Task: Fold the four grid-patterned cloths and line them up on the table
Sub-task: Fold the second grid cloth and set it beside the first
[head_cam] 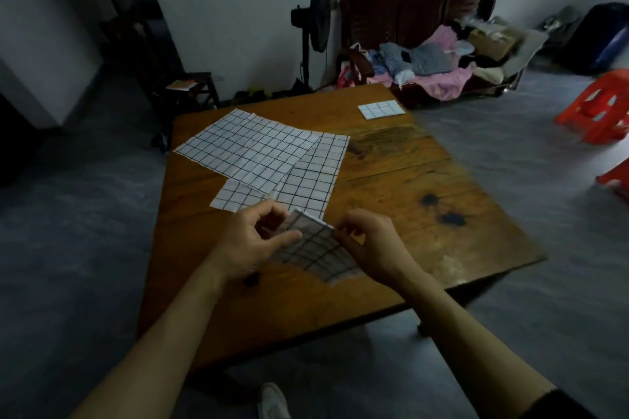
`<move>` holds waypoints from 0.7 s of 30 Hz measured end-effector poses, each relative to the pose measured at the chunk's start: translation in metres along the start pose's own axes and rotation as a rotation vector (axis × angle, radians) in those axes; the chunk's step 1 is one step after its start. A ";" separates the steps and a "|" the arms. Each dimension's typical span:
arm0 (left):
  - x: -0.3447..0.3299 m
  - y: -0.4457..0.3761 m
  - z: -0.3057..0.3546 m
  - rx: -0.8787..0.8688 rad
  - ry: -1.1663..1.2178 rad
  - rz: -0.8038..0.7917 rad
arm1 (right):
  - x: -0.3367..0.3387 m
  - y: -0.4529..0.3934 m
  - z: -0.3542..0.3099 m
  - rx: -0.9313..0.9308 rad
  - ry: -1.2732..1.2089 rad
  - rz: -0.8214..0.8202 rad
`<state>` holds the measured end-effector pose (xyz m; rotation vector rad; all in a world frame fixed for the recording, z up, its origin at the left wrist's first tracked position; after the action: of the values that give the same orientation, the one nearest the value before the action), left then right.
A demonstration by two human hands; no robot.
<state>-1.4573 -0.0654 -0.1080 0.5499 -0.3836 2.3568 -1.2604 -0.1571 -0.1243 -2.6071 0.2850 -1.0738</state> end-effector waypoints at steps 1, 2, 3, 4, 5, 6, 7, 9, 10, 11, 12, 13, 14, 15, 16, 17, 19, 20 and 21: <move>-0.015 0.007 0.007 0.020 -0.008 -0.020 | 0.013 0.015 0.004 -0.018 -0.025 0.014; -0.030 0.014 0.012 0.040 -0.037 -0.037 | 0.026 0.029 0.008 -0.037 -0.049 0.025; -0.044 0.018 0.015 0.062 -0.068 -0.046 | 0.037 0.043 0.013 -0.053 -0.063 0.029; -0.064 0.022 0.022 0.077 -0.090 -0.048 | 0.054 0.061 0.020 -0.069 -0.061 0.029; -0.078 0.023 0.024 0.092 -0.092 -0.042 | 0.064 0.073 0.026 -0.085 -0.059 0.025; -0.087 0.024 0.025 0.102 -0.077 -0.031 | 0.068 0.080 0.030 -0.104 -0.068 0.020; -0.104 0.023 0.035 0.104 -0.048 -0.026 | 0.081 0.093 0.036 -0.123 -0.075 0.023; -0.142 0.014 0.062 0.089 -0.005 -0.040 | 0.115 0.121 0.051 -0.176 -0.088 0.060; -0.161 0.007 0.076 0.071 0.008 -0.056 | 0.132 0.135 0.060 -0.207 -0.110 0.102; -0.181 0.000 0.089 0.059 0.032 -0.074 | 0.149 0.148 0.068 -0.239 -0.139 0.152; -0.199 -0.008 0.102 0.050 0.067 -0.092 | 0.166 0.159 0.075 -0.266 -0.157 0.199; -0.217 -0.016 0.114 0.040 0.112 -0.106 | 0.182 0.169 0.081 -0.284 -0.159 0.244; -0.234 -0.026 0.124 0.031 0.154 -0.117 | 0.197 0.177 0.089 -0.299 -0.150 0.288; -0.251 -0.036 0.135 0.025 0.199 -0.132 | 0.212 0.184 0.098 -0.322 -0.145 0.331; -0.268 -0.046 0.145 0.027 0.247 -0.144 | 0.227 0.192 0.109 -0.354 -0.150 0.374; -0.284 -0.056 0.154 0.037 0.307 -0.156 | 0.241 0.201 0.121 -0.391 -0.163 0.420; -0.317 -0.078 0.166 0.060 0.464 -0.191 | 0.268 0.219 0.144 -0.452 -0.214 0.523; -0.335 -0.089 0.173 0.059 0.532 -0.231 | 0.281 0.227 0.154 -0.472 -0.250 0.571; -0.355 -0.100 0.179 0.052 0.573 -0.275 | 0.294 0.234 0.163 -0.487 -0.287 0.616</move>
<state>-1.0972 -0.2612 -0.1110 -0.0633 0.0176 2.1391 -0.9534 -0.4291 -0.1253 -2.7074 1.3086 -0.4451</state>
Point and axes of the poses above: each hand's wrist, its own y-axis away from the middle knuckle, its own x-axis out of the back of the hand, z = x × y, the point moved 4 cm from there along -y, towards the middle knuckle, and after that the axes turned 4 degrees about -y, right-handed, at the moved point
